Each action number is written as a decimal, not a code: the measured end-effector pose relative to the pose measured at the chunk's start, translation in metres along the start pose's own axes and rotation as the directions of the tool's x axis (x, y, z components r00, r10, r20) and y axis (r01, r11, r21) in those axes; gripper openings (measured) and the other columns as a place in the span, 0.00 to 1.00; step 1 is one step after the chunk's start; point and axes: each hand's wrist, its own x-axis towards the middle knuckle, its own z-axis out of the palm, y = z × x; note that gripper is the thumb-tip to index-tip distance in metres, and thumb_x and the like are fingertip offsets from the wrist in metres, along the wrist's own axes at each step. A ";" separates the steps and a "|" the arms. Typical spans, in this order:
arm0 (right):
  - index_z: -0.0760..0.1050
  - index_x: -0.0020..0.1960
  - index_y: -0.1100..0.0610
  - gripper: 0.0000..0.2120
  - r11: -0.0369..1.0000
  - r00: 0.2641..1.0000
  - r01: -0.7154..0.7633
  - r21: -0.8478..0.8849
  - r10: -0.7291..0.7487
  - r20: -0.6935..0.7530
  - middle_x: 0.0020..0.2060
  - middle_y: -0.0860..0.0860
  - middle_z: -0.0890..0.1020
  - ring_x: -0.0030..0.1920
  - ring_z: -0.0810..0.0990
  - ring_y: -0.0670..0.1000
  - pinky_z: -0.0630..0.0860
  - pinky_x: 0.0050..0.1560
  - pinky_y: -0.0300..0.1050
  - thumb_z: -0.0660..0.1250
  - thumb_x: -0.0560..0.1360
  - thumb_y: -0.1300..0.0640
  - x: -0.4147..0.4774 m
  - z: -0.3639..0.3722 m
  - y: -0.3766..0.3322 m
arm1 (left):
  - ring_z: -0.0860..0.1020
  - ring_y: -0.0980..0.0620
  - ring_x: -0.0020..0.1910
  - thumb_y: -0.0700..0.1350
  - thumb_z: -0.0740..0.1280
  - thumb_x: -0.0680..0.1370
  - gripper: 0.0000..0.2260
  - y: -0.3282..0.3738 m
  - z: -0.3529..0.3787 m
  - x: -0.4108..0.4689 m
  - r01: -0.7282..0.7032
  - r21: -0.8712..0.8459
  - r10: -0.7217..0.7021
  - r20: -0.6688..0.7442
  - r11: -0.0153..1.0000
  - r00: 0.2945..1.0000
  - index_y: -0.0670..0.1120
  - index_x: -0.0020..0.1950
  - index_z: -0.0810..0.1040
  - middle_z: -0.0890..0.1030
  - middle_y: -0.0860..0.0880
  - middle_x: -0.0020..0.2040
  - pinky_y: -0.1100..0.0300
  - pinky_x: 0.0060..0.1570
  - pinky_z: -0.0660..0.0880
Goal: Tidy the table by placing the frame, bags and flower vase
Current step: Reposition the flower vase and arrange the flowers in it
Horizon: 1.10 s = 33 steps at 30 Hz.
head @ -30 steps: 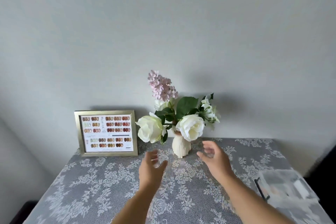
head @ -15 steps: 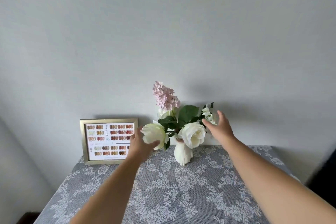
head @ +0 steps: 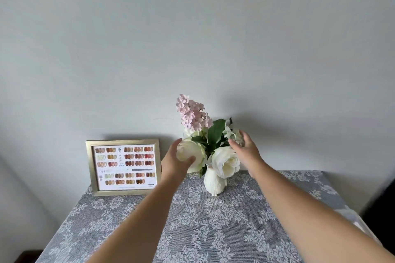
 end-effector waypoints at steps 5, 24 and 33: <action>0.57 0.72 0.46 0.30 0.992 0.997 0.056 -0.116 -0.049 0.058 0.68 0.51 0.70 0.61 0.74 0.54 0.72 0.57 0.45 0.65 0.73 0.47 0.003 0.001 -0.004 | 0.75 0.48 0.53 0.44 0.74 0.69 0.28 0.012 0.011 0.009 -0.013 0.015 0.013 0.010 1.000 1.000 0.55 0.66 0.69 0.76 0.46 0.62 0.52 0.55 0.75; 0.61 0.69 0.53 0.34 0.675 0.796 0.438 -0.594 -0.598 -0.093 0.71 0.54 0.64 0.71 0.61 0.53 0.63 0.69 0.52 0.61 0.70 0.35 -0.062 -0.007 0.039 | 0.78 0.43 0.52 0.46 0.73 0.69 0.28 0.006 0.015 0.006 0.008 0.058 -0.007 -0.009 0.998 1.000 0.55 0.67 0.68 0.76 0.44 0.61 0.46 0.52 0.78; 0.63 0.69 0.48 0.28 0.683 0.832 0.435 -0.587 -0.554 -0.027 0.68 0.58 0.67 0.63 0.72 0.58 0.81 0.45 0.47 0.68 0.72 0.53 -0.066 0.020 0.042 | 0.74 0.51 0.48 0.47 0.72 0.69 0.24 0.002 0.018 0.008 -0.032 0.044 0.032 -0.006 0.999 0.999 0.57 0.64 0.71 0.78 0.46 0.59 0.59 0.49 0.72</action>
